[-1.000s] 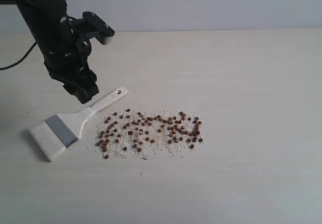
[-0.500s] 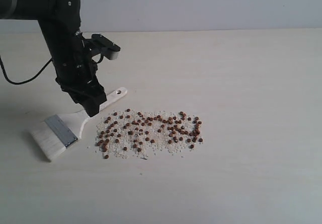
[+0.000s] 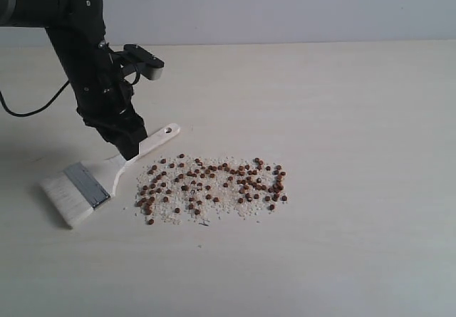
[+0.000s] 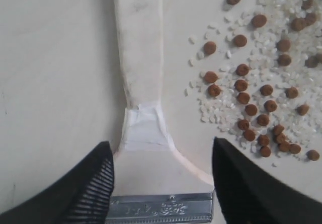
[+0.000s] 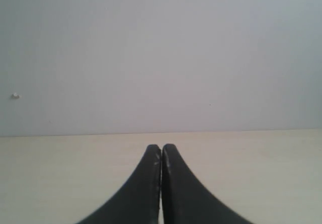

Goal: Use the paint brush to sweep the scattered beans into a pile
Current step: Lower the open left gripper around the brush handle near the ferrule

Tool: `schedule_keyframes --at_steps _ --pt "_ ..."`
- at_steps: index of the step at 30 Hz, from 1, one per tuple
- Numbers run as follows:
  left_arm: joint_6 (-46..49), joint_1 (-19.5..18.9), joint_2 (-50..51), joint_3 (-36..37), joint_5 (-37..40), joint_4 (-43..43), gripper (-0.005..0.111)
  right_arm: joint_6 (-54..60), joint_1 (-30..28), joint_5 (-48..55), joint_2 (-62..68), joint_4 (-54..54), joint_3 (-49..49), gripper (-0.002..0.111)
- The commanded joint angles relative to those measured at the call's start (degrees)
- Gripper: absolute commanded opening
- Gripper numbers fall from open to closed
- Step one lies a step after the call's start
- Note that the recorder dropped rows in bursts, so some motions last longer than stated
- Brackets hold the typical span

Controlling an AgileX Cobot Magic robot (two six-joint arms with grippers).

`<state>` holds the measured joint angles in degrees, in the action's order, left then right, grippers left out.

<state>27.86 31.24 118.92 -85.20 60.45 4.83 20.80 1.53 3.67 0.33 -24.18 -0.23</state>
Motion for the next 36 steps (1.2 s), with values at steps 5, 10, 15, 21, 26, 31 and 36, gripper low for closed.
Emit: schedule_keyframes --at_steps 5,10,15,21,26,31,36 --pt "0.3 -0.1 -0.3 -0.3 -2.4 -0.5 0.055 0.0 -0.2 -0.2 -0.3 0.2 0.2 0.0" --pt "-0.2 -0.1 -0.3 -0.3 -2.8 -0.5 0.055 0.0 -0.2 -0.2 -0.3 0.2 0.2 0.0" --pt "-0.4 -0.1 -0.3 1.5 -3.9 -1.2 0.055 0.0 -0.2 -0.2 -0.3 0.2 0.2 0.0" --pt "-0.8 -0.1 -0.2 2.5 -4.7 -1.5 0.055 0.0 -0.2 -0.2 -0.3 0.2 0.2 0.0" --pt "-0.8 -0.1 0.1 2.5 -5.2 -1.3 0.055 0.0 -0.2 -0.2 -0.3 0.2 0.2 0.0" --pt "-0.8 -0.1 1.6 2.5 -4.9 -1.3 0.055 0.0 -0.2 -0.2 -0.3 0.2 0.2 0.0" --pt "-0.8 0.0 3.6 2.5 -4.7 -1.2 0.055 0.0 -0.2 -0.2 -0.3 0.2 0.2 0.0"
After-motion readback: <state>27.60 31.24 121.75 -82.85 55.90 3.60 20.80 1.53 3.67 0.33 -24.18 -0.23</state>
